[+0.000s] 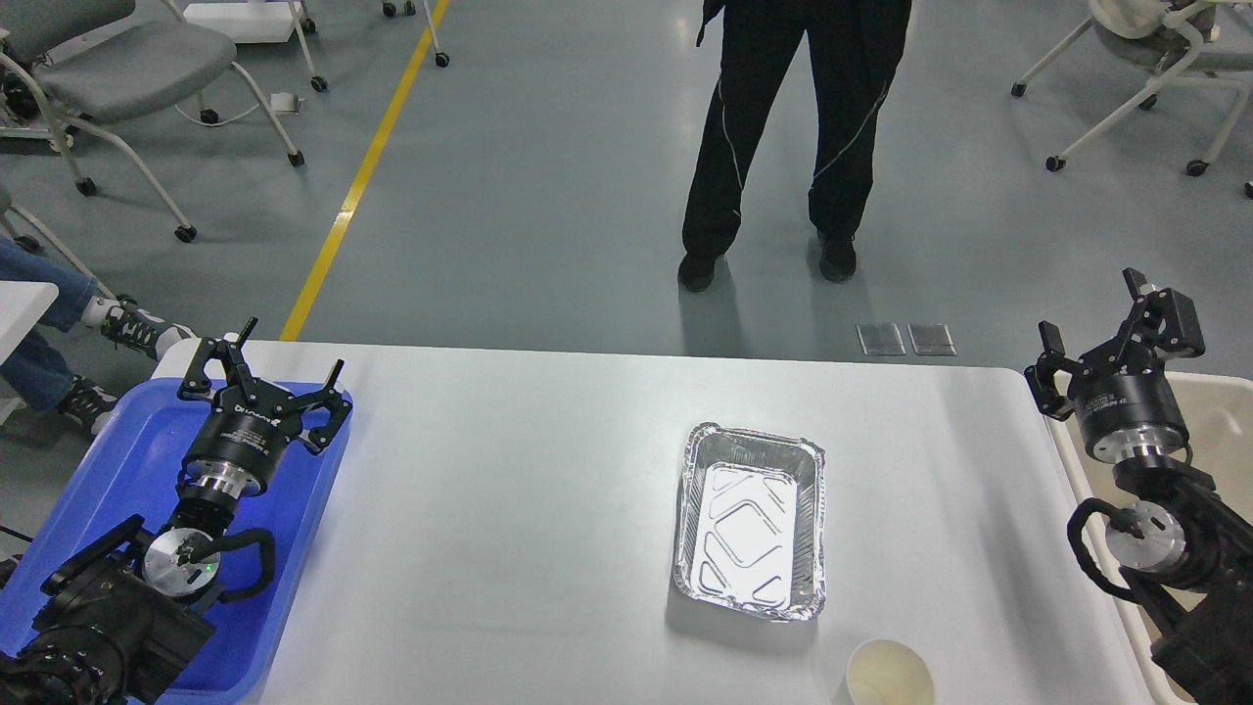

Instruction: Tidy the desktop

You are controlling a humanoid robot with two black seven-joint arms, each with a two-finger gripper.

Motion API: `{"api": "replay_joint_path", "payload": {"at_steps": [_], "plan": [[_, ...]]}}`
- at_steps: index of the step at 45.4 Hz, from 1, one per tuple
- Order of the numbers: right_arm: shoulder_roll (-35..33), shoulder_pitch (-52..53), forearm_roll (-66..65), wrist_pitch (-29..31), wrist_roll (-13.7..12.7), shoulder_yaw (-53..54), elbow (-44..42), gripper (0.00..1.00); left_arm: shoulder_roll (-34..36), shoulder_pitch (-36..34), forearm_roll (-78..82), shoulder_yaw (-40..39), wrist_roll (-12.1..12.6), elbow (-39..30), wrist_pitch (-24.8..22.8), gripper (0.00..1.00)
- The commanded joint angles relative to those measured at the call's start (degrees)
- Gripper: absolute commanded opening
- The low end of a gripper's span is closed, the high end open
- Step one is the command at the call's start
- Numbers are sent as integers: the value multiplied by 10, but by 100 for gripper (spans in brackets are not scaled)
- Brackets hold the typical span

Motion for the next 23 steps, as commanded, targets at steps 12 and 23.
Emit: {"api": "replay_joint_path", "payload": {"at_steps": [12,23], "plan": [[-8,-6,0,2,0,0,0,100,0,0,0,0,0,0,0,100],[-3,-4,0,-1,-1,-8,-1,100,0,0,0,0,0,-1,0,100]]}}
